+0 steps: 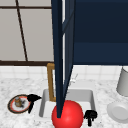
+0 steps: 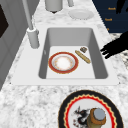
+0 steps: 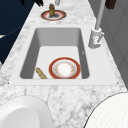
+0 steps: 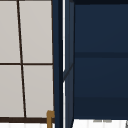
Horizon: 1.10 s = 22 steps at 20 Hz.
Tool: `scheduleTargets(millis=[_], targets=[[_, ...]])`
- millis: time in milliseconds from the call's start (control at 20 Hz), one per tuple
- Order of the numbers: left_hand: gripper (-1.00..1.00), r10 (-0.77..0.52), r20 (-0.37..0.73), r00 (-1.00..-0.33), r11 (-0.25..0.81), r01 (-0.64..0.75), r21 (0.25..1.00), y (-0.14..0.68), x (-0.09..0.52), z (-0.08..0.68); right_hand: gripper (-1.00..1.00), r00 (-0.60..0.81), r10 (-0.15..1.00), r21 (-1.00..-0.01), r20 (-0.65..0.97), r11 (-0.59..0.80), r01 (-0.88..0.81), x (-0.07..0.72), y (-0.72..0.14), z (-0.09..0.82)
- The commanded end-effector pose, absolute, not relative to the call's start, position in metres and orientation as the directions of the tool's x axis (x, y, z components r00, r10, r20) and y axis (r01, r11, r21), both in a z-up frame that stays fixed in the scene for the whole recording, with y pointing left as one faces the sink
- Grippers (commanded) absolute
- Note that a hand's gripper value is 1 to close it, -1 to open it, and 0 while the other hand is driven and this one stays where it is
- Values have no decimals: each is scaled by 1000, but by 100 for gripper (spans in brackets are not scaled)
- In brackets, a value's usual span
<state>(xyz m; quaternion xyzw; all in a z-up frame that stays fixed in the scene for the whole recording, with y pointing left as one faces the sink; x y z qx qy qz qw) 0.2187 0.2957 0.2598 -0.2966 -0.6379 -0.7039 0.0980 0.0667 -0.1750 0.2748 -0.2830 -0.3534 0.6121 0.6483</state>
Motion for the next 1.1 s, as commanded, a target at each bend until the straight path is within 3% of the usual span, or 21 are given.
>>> scheduleTargets(millis=[0,1050], targets=[[-100,250,586,-771,-153,566,810,318,230,270,0,1,994,-800,112,90,-594,67,-175,275],[-100,266,633,-728,-123,625,771,446,273,285,0,2,994,-800,112,92,-593,67,-175,275]])
